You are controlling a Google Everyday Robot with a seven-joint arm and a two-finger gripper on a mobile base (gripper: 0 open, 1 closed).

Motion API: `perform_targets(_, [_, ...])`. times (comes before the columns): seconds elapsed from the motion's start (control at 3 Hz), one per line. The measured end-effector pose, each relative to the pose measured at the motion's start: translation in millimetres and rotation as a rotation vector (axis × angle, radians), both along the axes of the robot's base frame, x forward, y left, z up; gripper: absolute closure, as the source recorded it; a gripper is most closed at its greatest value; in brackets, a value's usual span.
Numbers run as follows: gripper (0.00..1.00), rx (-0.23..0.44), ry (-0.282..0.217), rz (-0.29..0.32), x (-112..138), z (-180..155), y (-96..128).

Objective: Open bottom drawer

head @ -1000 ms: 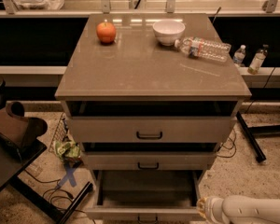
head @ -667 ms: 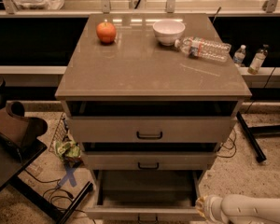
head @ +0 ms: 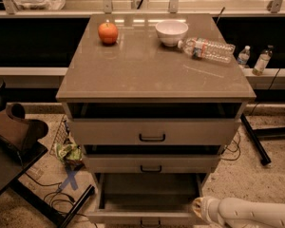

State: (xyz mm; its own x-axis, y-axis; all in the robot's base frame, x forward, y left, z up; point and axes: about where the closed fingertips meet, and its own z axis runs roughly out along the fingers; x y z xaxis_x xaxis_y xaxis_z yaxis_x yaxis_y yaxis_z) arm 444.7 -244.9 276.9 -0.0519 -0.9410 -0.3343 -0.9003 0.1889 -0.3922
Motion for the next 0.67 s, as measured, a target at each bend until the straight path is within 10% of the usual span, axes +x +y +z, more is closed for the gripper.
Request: perform_targets(0.67, [1.0,0.064,-0.074,0.037,63.1,-36.2,32.5])
